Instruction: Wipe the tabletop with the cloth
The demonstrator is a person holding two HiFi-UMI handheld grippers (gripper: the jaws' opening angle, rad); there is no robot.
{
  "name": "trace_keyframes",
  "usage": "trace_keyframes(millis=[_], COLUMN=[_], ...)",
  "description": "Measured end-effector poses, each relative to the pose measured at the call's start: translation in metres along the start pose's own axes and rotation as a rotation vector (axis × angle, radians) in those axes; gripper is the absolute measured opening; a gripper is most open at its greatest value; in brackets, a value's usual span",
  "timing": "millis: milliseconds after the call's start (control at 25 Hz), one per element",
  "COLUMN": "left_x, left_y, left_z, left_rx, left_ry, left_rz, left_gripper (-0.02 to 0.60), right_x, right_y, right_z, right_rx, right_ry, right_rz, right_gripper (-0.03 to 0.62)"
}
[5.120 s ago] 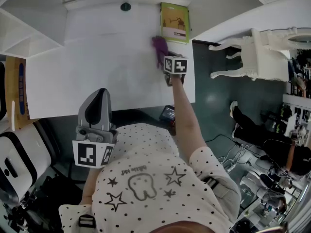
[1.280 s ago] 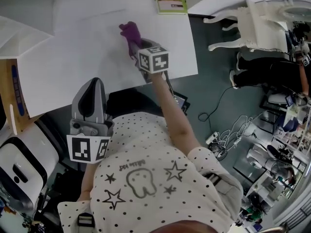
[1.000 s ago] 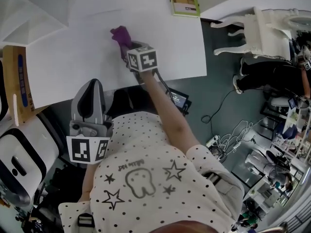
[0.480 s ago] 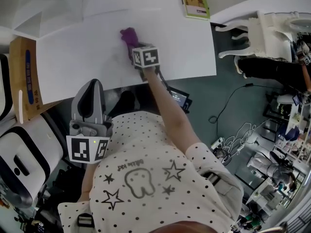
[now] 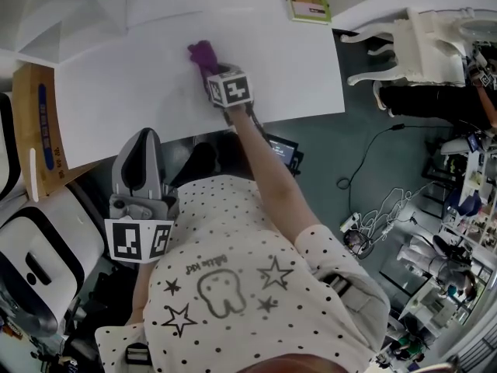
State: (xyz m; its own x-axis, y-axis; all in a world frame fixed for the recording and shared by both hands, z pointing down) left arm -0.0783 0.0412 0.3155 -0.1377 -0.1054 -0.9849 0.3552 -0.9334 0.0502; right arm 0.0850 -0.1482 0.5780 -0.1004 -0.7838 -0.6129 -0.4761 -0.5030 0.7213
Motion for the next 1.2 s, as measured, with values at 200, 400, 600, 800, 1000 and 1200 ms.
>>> trace_keyframes(millis=[200,400,600,800,1000,1200], left_x=[0.000,-0.001,-0.001,-0.003,-0.007,-0.014], left_y=[0.013,0.022,0.030,0.028,0.029,0.035], left_z=[-0.020,-0.039,-0.057,-0.066,-0.073,-0.085], left_rx=[-0.038,-0.056,-0.048,-0.022,0.012,0.007], left_ry=[-0.006,-0.010,-0.016,-0.004,0.002,-0.015], left_rz=[0.002,-0.004,0.006,-0.015,-0.016,-0.013], left_gripper=[-0.005,-0.005,-0.005,-0.005,-0.005,-0.005], right_x=[0.002,0.001,0.002,0.006,0.006,0.012], right_y=[-0.004,-0.008,-0.013,-0.015,-0.012,-0.014], right_z=[-0.011,-0.023,-0.042,-0.053,-0.047,-0.050], right_rx=[0.025,0.040,0.050,0.055,0.042,0.018], right_ry=[-0.003,0.007,0.088,0.129,0.032,-0.012], right_rz=[0.017,0.026,0.005,0.003,0.035,0.071], right_gripper=[0.064,0.064,0.064,0.064,0.063,0.063])
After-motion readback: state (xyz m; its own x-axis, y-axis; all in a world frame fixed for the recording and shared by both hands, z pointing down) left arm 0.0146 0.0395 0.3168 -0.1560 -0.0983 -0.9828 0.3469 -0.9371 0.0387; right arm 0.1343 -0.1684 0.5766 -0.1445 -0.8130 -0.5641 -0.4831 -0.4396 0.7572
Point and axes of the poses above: the fingertips, and each gripper's own axes: y forward along the fingers, z to its left, x out of its top, the point moved 7 cm from there along -y, backward along the fingers, and after that the axes turned 8 degrees about y, right-handed, at the moved point
